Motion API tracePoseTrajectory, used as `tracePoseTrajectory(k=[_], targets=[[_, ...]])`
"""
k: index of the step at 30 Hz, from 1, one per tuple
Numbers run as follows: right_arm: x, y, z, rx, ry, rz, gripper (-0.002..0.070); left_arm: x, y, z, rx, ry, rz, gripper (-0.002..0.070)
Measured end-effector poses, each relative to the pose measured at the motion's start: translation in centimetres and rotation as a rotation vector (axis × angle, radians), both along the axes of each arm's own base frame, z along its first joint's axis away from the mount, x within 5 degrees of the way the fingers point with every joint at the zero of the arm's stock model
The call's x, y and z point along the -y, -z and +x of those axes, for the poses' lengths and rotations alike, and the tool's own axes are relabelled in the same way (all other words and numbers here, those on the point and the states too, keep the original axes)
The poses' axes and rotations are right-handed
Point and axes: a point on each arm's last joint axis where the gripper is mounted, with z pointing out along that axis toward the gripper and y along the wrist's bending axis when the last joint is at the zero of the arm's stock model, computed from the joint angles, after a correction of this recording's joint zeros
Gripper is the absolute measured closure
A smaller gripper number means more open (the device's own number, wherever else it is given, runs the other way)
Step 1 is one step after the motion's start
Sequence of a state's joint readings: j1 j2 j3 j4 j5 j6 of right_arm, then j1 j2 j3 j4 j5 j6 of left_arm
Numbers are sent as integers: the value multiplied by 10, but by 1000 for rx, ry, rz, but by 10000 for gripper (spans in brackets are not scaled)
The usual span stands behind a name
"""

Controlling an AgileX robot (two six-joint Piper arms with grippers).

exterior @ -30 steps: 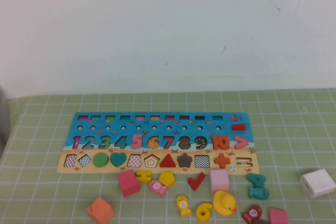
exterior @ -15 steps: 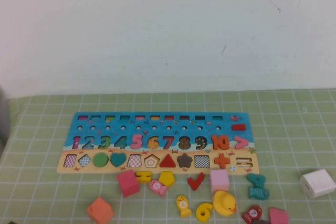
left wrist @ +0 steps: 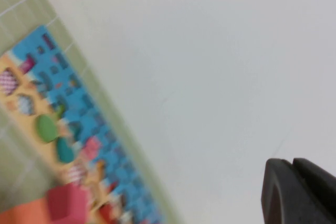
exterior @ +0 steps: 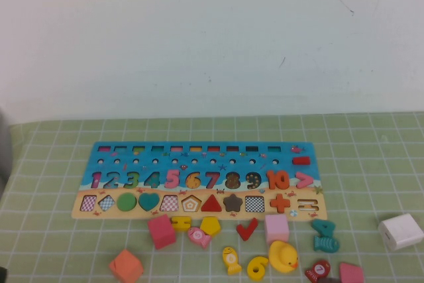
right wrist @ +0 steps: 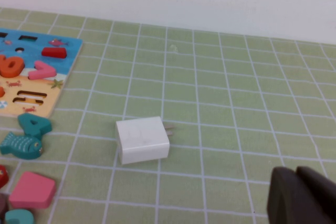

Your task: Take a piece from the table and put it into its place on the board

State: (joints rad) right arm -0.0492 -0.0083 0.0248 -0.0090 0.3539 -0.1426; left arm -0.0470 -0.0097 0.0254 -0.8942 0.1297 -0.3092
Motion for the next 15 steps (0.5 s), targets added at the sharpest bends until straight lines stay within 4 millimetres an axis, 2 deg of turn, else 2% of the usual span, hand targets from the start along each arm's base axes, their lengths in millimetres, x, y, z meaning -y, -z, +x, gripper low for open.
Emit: tracePoseTrajectory(k=[2,4,6,10,12,15], targets=[[0,0,0,0,0,0,678,-2,-3,0,24,-26,-47,676],[0,0,0,0,-1,-1,678,-1,-11,-1,54,-13,26,676],[0,0,0,0,-1,-1,678,3,-31,-6,113,35,171,676],[0,0,0,0,-1,-1,678,15,-87,-20,218,173,518,676],[0,0,0,0,-1,-1,678,24,-114,-16,152,332,734,676],[0,0,0,0,-1,-1,678,30,-134,-5,62,501,908,676]])
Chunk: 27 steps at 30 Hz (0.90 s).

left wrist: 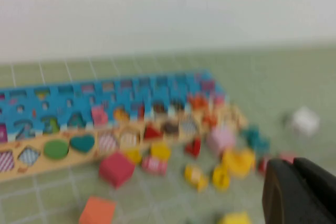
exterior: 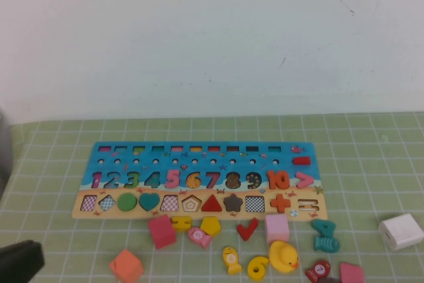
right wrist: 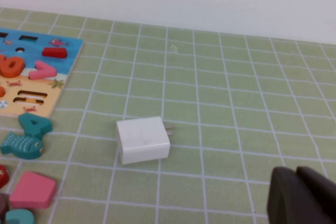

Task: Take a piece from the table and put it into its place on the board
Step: Pick up the "number 6"

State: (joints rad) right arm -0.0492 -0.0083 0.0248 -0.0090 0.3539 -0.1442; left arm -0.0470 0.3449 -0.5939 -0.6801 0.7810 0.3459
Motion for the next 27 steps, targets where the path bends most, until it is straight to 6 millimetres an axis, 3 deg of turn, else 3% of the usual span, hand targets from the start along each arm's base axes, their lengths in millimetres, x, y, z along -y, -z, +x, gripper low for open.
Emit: tracePoseTrajectory(k=[7,14,20,27], targets=[[0,0,0,0,0,0,678,3,-28,50,-191,201,345,676],[0,0,0,0,0,0,678,23,-30,106,-313,365,558,676],[0,0,0,0,0,0,678,69,-6,147,-416,494,778,676],[0,0,0,0,0,0,678,133,28,176,-457,611,958,676]])
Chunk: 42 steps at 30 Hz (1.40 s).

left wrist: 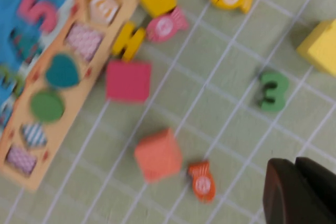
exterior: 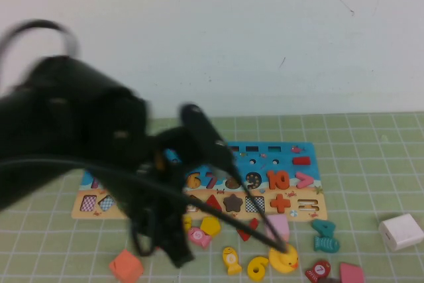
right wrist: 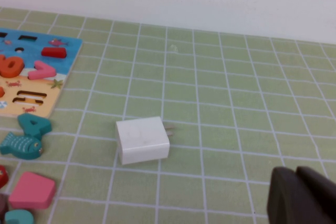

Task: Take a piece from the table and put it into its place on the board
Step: Pick up the "number 6"

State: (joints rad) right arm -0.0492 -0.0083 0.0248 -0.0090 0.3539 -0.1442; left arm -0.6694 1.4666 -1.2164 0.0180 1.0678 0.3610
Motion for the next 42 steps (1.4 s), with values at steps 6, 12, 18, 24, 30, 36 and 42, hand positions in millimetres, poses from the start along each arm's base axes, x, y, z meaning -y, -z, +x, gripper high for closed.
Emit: tracePoseTrajectory(k=[6,12,18,24,30,36,42], targets=[[0,0,0,0,0,0,678,51,33,15,-56,80,52,676],[0,0,0,0,0,0,678,88,73,33,-107,75,87,676],[0,0,0,0,0,0,678,113,111,51,-200,-5,103,550],[0,0,0,0,0,0,678,131,140,63,-257,-37,97,272],[0,0,0,0,0,0,678,140,159,72,-226,-47,61,217],[0,0,0,0,0,0,678,143,174,75,-219,-53,54,213],[0,0,0,0,0,0,678,143,189,76,-235,-60,84,213]])
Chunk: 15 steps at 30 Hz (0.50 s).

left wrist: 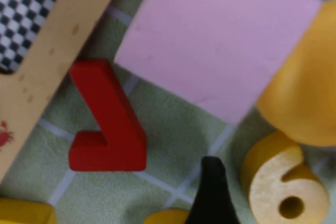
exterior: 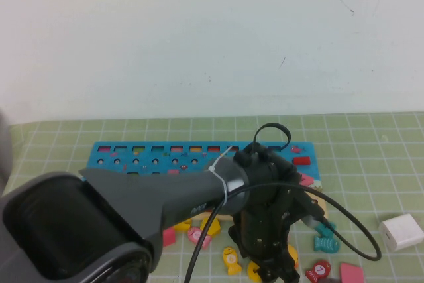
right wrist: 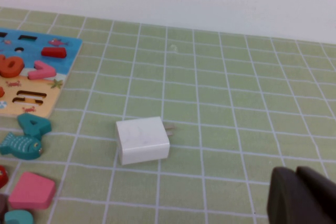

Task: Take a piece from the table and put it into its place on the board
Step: Pick up the "number 6"

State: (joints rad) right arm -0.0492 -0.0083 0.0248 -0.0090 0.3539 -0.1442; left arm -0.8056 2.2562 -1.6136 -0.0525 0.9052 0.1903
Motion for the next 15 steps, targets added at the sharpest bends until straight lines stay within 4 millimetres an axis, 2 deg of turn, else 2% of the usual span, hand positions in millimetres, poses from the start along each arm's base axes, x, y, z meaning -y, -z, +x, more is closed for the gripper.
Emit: tracePoseTrajectory(k=[9,11,14,15], targets=[[0,0,0,0,0,0,678,0,6,1,-3,-8,16,223],[0,0,0,0,0,0,678,0,7,1,0,-7,19,268],[0,0,0,0,0,0,678,-2,7,1,-3,-4,33,391],[0,0,0,0,0,0,678,-2,8,1,-8,-4,38,405]])
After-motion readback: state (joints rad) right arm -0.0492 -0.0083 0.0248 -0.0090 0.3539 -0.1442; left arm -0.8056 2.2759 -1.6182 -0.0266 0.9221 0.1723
